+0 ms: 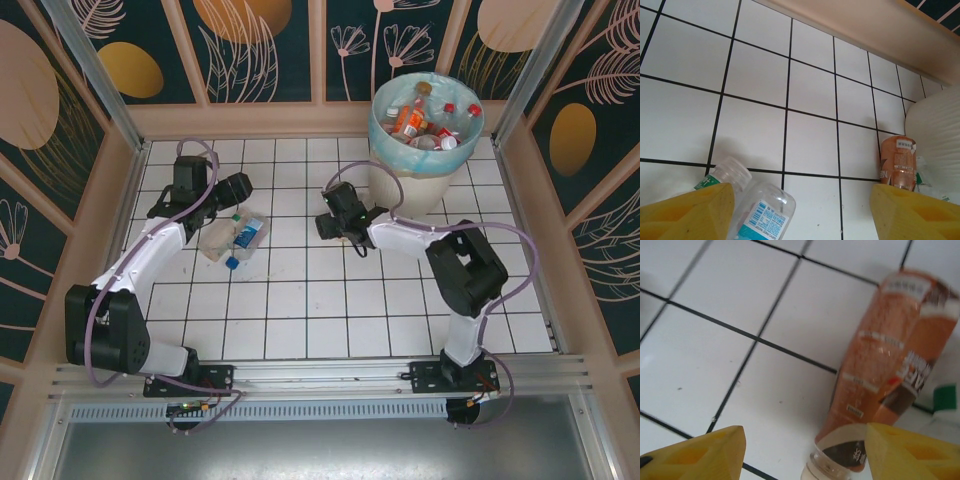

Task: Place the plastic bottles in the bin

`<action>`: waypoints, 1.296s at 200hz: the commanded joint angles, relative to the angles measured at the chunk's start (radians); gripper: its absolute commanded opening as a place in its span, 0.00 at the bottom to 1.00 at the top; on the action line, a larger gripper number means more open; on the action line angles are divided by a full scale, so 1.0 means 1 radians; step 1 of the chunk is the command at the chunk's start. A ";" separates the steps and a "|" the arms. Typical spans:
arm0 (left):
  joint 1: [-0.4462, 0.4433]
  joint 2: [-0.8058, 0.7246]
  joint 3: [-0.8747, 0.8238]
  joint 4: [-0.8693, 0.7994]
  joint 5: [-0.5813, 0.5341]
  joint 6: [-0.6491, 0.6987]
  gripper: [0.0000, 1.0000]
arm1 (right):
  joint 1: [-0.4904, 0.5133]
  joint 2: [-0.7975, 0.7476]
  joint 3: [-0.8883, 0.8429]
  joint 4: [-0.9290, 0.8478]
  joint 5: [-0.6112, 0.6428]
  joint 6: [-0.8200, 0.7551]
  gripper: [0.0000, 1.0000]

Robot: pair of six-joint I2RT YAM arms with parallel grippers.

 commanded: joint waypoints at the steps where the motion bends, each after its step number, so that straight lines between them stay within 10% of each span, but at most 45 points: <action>1: -0.002 0.005 0.044 0.023 0.001 0.014 0.72 | 0.007 0.058 0.041 -0.066 0.094 0.165 0.66; 73: -0.003 0.019 0.043 0.027 0.012 0.016 0.72 | -0.003 0.113 0.038 -0.052 0.094 0.207 0.66; 170: -0.003 -0.008 0.055 0.016 -0.005 0.028 0.72 | -0.019 0.032 -0.034 0.053 -0.030 0.228 0.18; 259: -0.064 -0.044 0.188 0.088 0.050 0.035 0.70 | -0.019 -0.215 0.202 -0.055 0.017 -0.005 0.05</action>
